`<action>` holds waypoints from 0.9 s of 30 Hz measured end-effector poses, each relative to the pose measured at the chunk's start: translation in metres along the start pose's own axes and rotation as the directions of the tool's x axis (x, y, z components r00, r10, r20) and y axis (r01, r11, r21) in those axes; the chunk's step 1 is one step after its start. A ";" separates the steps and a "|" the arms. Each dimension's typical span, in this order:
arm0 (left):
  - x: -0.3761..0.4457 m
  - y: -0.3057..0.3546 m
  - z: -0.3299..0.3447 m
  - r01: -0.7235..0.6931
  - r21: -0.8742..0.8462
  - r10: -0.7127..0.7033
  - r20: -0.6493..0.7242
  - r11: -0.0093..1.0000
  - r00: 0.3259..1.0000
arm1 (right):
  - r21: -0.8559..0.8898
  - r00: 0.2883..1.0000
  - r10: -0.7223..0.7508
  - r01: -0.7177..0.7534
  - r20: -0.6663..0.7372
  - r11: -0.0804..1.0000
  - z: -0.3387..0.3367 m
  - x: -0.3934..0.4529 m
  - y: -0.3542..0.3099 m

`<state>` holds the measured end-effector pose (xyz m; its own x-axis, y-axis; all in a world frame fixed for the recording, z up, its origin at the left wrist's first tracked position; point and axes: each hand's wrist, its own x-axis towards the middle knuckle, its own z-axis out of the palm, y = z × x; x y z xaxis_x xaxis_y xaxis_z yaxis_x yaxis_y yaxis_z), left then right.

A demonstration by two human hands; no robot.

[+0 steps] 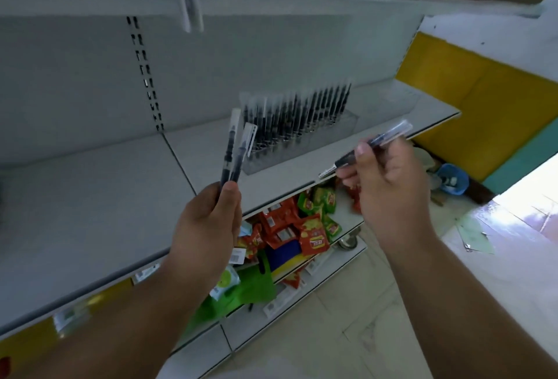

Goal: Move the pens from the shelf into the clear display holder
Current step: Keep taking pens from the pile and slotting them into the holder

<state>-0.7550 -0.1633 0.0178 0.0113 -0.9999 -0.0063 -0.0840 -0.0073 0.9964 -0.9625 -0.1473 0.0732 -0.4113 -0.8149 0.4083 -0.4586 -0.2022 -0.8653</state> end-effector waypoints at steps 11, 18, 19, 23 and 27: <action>0.042 -0.007 0.067 -0.026 0.024 0.032 -0.260 0.999 0.965 | -0.158 0.946 -0.233 0.271 0.226 0.950 0.021 0.162 0.073; 0.045 -0.009 0.130 -0.004 -0.074 -0.027 -0.420 0.997 0.907 | -0.260 0.809 -0.253 0.439 0.530 0.860 0.039 0.216 0.098; 0.043 -0.011 0.138 0.006 -0.083 -0.041 -0.430 0.997 0.902 | -0.281 0.774 -0.240 0.472 0.586 0.836 0.041 0.218 0.101; 0.033 -0.013 0.162 0.034 -0.132 -0.094 -0.487 0.991 0.868 | -0.278 0.701 -0.235 0.535 0.674 0.798 0.048 0.222 0.106; 0.036 -0.004 0.173 0.037 -0.129 -0.099 -0.516 0.991 0.851 | -0.273 0.666 -0.261 0.586 0.699 0.763 0.053 0.230 0.107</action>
<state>-0.9263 -0.2011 -0.0007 0.5322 -0.8444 -0.0605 0.0453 -0.0429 0.9981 -1.0641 -0.3853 0.0593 0.3965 -0.8693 0.2951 -0.8061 -0.4835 -0.3413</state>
